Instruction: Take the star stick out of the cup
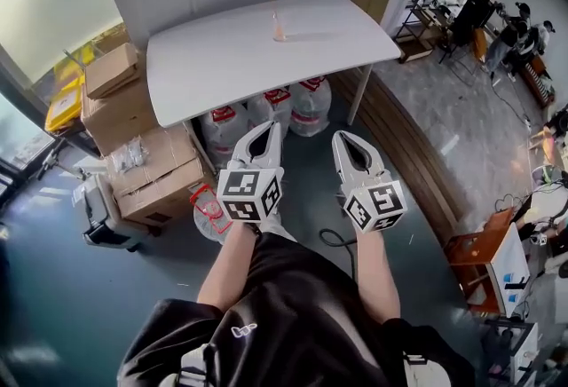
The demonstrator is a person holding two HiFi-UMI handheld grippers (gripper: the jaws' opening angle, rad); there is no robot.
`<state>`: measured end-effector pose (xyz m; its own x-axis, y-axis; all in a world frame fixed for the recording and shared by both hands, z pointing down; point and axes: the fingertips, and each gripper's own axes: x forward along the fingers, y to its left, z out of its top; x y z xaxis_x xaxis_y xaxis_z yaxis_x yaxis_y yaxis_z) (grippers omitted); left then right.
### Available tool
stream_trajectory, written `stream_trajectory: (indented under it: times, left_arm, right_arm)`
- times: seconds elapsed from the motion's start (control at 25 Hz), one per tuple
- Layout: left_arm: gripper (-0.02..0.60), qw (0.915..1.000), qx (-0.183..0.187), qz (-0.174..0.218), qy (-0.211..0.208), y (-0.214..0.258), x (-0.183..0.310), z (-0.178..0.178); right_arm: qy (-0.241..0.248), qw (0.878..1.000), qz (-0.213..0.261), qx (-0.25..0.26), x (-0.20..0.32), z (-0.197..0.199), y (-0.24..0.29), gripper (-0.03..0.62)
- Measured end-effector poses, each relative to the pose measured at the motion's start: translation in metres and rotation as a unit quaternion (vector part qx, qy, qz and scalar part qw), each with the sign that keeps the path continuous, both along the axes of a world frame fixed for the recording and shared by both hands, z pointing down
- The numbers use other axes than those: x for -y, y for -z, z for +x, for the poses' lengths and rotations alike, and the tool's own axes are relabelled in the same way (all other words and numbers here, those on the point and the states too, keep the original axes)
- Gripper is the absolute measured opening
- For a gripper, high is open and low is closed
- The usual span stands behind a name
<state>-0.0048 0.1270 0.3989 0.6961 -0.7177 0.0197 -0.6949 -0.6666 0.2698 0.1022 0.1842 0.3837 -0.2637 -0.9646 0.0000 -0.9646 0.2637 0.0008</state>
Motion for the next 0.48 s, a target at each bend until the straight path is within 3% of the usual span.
stream_trajectory:
  times: [0.48]
  left_arm:
    - [0.002, 0.9989, 0.034, -0.026, 0.02, -0.006, 0.123, 0.007]
  right_arm:
    - [0.017, 0.999, -0.038, 0.035, 0.132, 0.007, -0.012, 0.006]
